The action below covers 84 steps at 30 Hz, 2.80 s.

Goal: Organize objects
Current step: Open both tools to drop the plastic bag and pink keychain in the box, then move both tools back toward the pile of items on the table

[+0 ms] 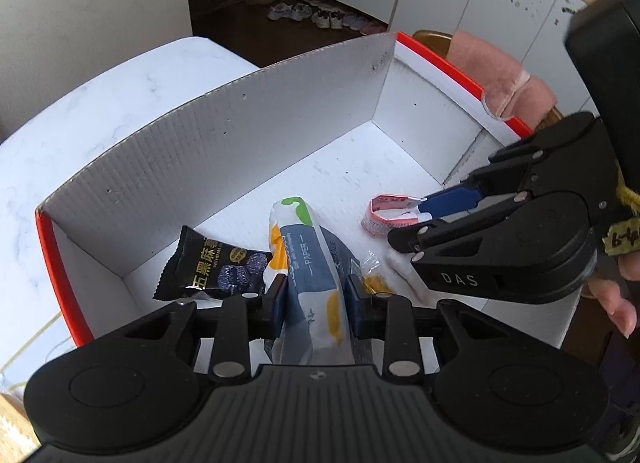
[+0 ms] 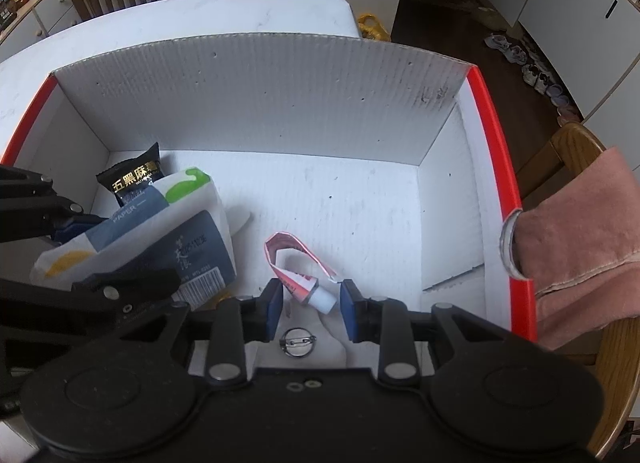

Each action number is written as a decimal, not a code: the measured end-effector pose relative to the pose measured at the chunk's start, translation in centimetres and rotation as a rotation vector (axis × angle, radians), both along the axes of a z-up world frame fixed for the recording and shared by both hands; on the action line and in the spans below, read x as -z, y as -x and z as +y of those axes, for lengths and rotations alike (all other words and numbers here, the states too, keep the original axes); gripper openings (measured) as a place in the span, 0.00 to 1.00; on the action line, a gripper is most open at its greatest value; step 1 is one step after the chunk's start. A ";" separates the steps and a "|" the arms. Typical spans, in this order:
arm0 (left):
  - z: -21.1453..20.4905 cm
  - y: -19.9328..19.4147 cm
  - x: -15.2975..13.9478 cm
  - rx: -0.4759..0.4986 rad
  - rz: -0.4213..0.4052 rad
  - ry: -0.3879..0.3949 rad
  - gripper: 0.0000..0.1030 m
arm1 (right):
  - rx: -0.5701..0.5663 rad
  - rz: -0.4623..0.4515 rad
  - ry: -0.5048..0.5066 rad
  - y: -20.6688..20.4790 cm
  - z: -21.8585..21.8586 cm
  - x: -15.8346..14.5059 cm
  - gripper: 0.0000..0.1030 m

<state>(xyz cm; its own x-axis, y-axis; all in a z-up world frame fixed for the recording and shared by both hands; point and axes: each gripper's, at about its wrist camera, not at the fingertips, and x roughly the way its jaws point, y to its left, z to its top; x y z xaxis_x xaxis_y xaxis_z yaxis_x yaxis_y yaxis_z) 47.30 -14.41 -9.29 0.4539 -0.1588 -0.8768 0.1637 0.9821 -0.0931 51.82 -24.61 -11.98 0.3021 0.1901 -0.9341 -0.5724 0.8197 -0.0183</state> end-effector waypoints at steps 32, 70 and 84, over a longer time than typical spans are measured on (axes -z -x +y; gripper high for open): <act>2.0 7.3 -6.7 -0.012 -0.218 -0.002 0.59 | 0.005 -0.112 -0.126 5.3 -1.2 -7.3 0.36; 16.6 26.7 -10.1 -0.107 -0.350 0.045 0.73 | -0.044 -0.213 -0.326 24.1 8.6 -11.7 0.69; 22.9 30.6 -6.8 -0.199 -0.321 -0.011 0.79 | -0.067 -0.206 -0.319 27.8 13.1 -9.3 0.89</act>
<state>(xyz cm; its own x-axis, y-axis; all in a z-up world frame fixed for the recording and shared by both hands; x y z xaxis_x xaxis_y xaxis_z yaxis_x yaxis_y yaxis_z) 16.71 8.49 -2.52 0.7269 -0.0310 -0.6860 -0.0117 0.9983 -0.0575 24.05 -11.53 -2.73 0.4547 0.4869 -0.7458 -0.6357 0.7639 0.1111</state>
